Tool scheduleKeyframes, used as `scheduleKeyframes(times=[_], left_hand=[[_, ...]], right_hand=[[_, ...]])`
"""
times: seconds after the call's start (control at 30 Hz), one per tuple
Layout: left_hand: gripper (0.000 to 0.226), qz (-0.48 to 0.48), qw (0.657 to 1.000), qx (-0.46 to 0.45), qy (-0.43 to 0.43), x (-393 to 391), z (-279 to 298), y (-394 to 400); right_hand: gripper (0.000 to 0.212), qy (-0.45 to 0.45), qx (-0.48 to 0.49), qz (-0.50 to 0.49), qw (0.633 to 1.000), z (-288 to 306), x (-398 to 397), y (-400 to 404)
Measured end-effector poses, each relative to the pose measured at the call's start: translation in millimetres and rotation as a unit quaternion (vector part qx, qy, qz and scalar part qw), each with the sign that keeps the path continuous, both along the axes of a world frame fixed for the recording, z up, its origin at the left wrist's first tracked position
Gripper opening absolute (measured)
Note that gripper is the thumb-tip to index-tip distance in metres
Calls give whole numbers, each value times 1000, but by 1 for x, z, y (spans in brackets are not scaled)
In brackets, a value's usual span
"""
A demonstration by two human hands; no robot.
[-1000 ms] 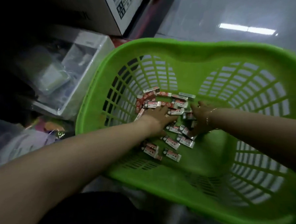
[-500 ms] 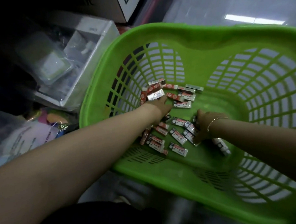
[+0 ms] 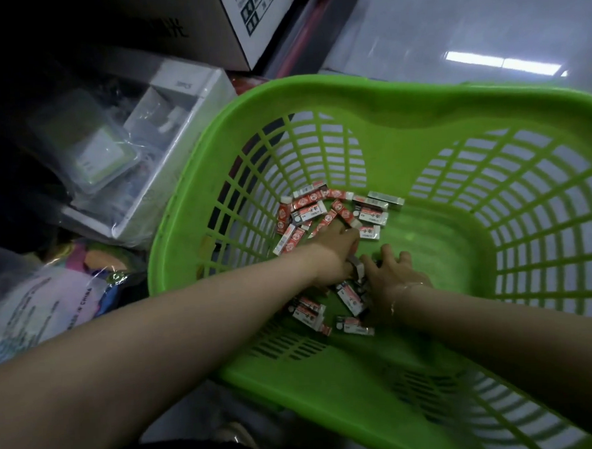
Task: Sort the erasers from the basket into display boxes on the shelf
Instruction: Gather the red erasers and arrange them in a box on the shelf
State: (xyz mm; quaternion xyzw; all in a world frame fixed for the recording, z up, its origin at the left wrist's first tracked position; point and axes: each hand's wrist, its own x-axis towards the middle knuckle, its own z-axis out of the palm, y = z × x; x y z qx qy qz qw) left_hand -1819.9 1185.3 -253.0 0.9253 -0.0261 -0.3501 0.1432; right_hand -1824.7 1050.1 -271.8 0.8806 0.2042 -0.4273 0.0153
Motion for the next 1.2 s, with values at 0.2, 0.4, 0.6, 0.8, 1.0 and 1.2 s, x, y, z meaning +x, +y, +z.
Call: scheduleKeyframes(times=[0.2, 0.4, 0.6, 0.8, 1.0, 1.2], left_hand=[[73, -99, 994, 34, 20, -17, -9, -15], [63, -93, 992, 88, 0, -22, -17, -29], [49, -37, 998, 52, -4, -12, -7, -23], [89, -81, 992, 80, 54, -20, -9, -21], [79, -117, 984, 132, 0, -25, -25, -28], [67, -19, 995, 99, -5, -11, -21, -14]], right_hand=[[93, 54, 13, -63, 996, 4, 23, -11], [93, 11, -6, -96, 995, 10, 40, -19], [102, 18, -61, -79, 995, 17, 34, -25], [77, -50, -29, -16, 998, 5, 9, -21], [69, -83, -30, 24, 996, 4, 23, -21], [75, -78, -9, -59, 995, 5, 42, -29]])
